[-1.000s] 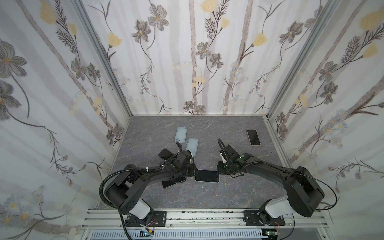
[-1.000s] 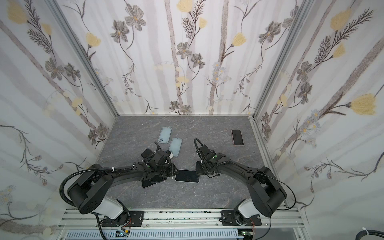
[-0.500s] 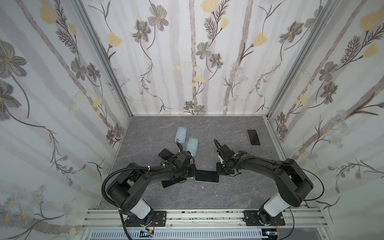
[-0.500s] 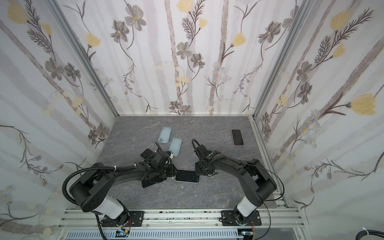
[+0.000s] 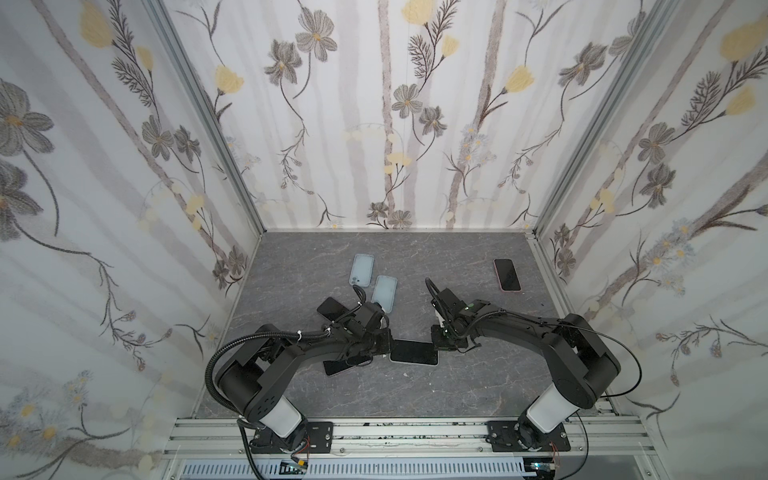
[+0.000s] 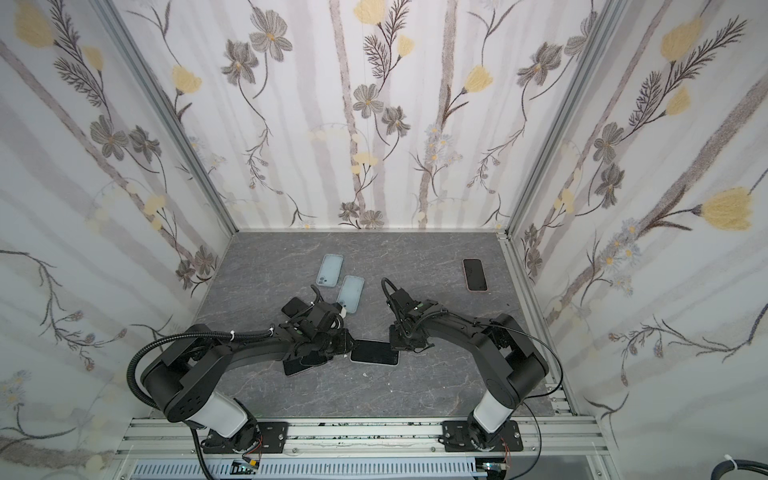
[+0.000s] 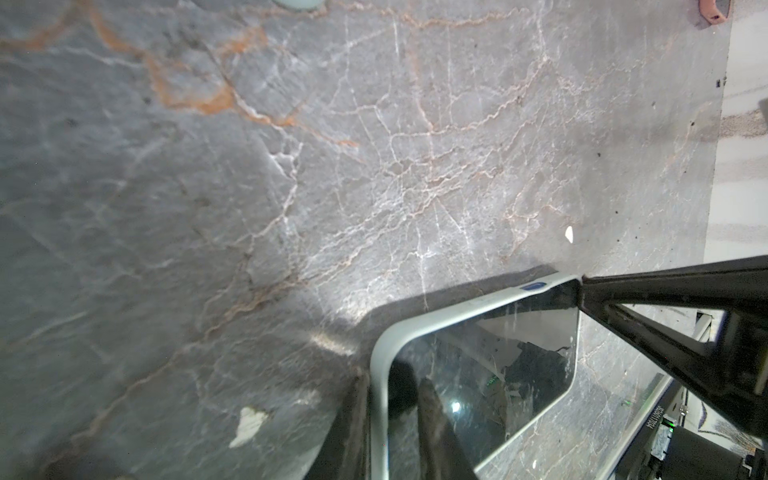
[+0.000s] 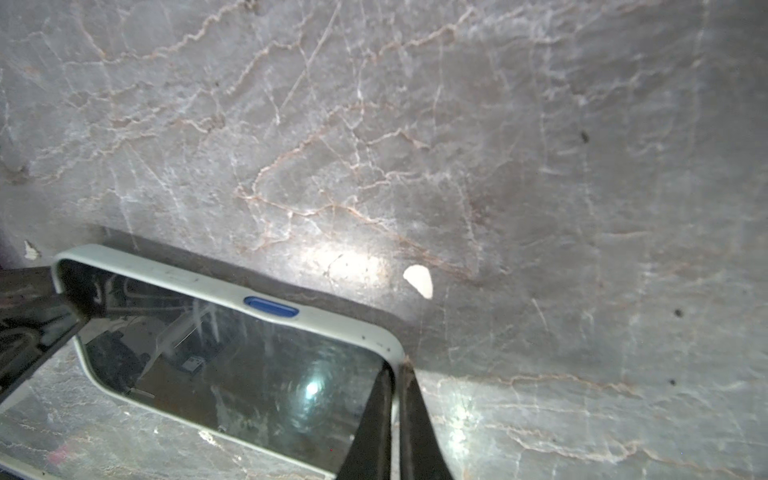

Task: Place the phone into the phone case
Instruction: 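Open both grippers and raise them away from the cased phone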

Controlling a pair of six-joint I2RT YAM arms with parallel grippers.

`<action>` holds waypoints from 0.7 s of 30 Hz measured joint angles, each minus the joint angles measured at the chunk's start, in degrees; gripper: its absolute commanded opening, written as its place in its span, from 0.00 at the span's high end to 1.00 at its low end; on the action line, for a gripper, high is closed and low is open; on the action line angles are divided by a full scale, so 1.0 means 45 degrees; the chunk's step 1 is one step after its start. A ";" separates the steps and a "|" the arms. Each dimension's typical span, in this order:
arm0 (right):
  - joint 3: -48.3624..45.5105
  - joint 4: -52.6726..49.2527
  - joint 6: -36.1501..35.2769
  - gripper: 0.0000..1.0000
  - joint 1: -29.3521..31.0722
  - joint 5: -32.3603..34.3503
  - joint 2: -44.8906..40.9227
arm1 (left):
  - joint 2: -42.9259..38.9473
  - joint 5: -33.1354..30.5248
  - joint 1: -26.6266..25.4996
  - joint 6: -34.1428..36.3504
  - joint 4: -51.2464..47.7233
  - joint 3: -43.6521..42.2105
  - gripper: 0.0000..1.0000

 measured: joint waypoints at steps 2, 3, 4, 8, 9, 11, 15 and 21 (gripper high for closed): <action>0.0262 -0.0262 -0.0058 0.91 0.0126 0.0233 0.0078 | 0.0005 0.0005 0.0000 0.0005 -0.0005 0.0005 0.78; 0.0423 -0.0437 -0.0102 0.91 0.0204 0.0335 0.0112 | 0.0005 0.0005 0.0000 0.0005 -0.0015 0.0024 0.78; 0.0563 -0.0607 -0.0151 0.90 0.0311 0.0539 0.0141 | 0.0000 0.0010 0.0000 0.0015 -0.0015 0.0078 0.78; 0.1205 -0.1146 -0.0461 0.87 0.0651 0.0918 -0.0049 | -0.0335 -0.0010 0.0063 0.0219 -0.0282 0.0389 0.78; 0.1355 -0.1166 -0.0578 0.86 0.0699 0.0986 -0.0248 | -0.0510 -0.0010 0.0087 0.0316 -0.0330 0.0520 0.77; 0.1608 -0.1001 -0.0855 0.84 0.0806 0.1005 -0.0967 | -0.1049 -0.0019 0.0155 0.0617 -0.0393 0.0816 0.76; 0.1797 -0.0316 -0.1583 0.82 0.0826 0.0991 -0.2647 | -0.2108 -0.0379 0.0325 0.1365 -0.0665 0.1360 0.70; 0.2385 0.0597 -0.3191 0.68 0.0840 0.1515 -0.4381 | -0.4250 -0.1171 0.0389 0.3211 -0.0855 0.1583 0.52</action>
